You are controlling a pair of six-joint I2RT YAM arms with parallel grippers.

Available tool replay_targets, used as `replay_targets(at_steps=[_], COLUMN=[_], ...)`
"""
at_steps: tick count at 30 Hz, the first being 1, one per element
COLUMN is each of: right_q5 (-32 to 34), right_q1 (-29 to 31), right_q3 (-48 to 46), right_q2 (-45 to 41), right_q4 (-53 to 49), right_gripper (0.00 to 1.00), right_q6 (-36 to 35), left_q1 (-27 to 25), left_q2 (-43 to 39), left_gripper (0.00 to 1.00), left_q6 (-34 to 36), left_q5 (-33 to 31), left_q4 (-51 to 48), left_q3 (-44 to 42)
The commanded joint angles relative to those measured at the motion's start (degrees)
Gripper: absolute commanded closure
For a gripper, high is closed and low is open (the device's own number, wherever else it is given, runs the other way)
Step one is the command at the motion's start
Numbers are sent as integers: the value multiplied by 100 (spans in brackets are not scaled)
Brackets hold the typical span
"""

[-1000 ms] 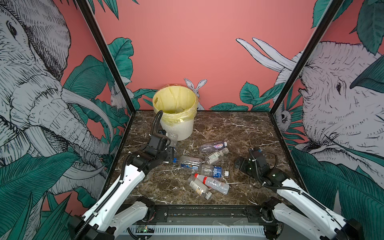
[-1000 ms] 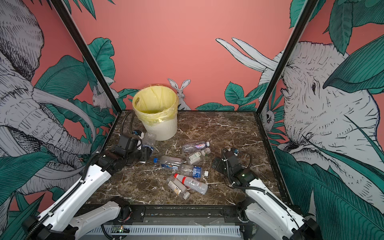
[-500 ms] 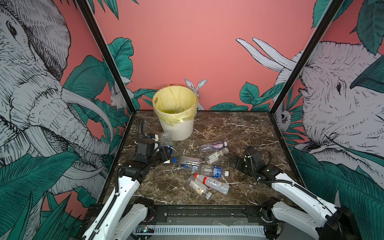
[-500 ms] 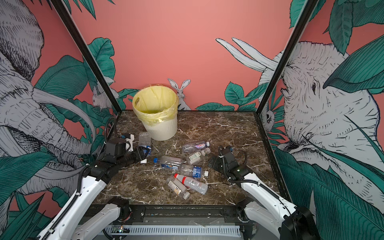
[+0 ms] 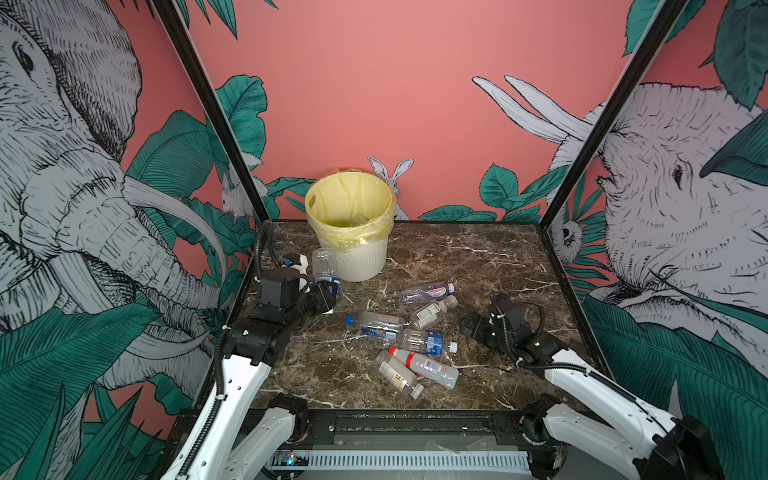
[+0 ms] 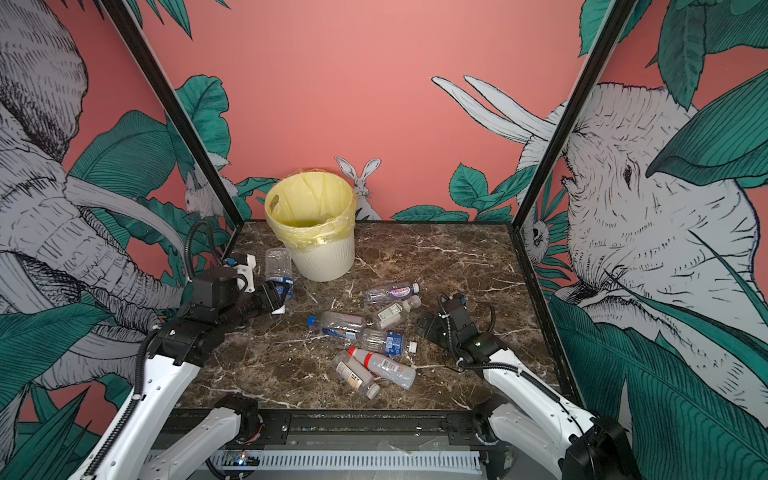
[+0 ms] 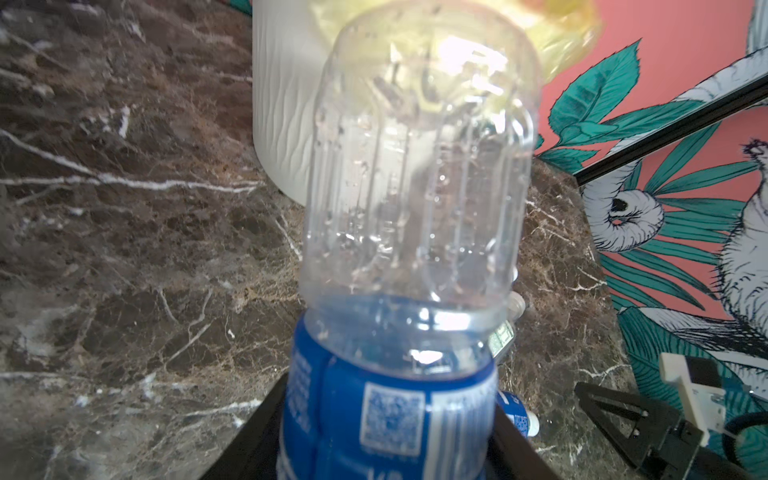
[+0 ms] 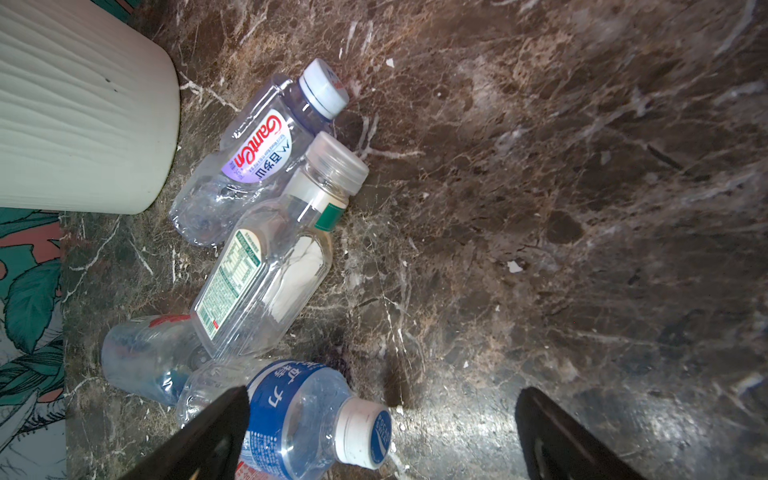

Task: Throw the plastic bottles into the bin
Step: 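Lift the blue-labeled bottle with the left gripper and carry it over the bin, then open the left gripper over the bin to drop the blue-labeled bottle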

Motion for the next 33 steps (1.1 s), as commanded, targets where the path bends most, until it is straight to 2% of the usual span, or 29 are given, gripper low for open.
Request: replay_targets(at_steps=[1, 6, 11, 12, 15, 17, 19, 23, 28, 33], right_q5=[32, 36, -16, -16, -46, -110, -103, 92, 187, 107], right_q1=[-11, -11, -11, -9, -11, -11, -10, -11, -11, -11], right_q3=[-81, -165, -294, -314, -321, -267, -224, -304, -464, -482], right_q2=[-106, -83, -188, -237, -430, -606, -873, -1486, -1986, -1897], right_q4=[131, 197, 222, 214, 117, -53, -395, -899, -1112, -1127], right_gripper=[1, 1, 1, 1, 1, 1, 1, 1, 1, 1], right_q6=[115, 156, 263, 281, 335, 325, 318, 394, 528, 597], left_q1=[25, 26, 30, 31, 217, 389, 436, 439, 434, 427], left_q2=[283, 1310, 2792, 3185, 4340, 4824, 5038, 4971, 4575, 3816], left_gripper=[61, 61, 58, 51, 19, 2, 0, 1, 0, 0], left_q6=[380, 863, 1129, 1176, 1289, 1207, 1174, 1012, 1015, 990], left_q5=[-276, -241, -648, -716, -710, -370, -68, 371, 684, 1007], left_q4=[-267, -349, -479, -431, -881, -1140, -1241, -1329, -1541, -1287], left_q3=[736, 2019, 3761, 4174, 5567, 6338, 6818, 7071, 6794, 5709])
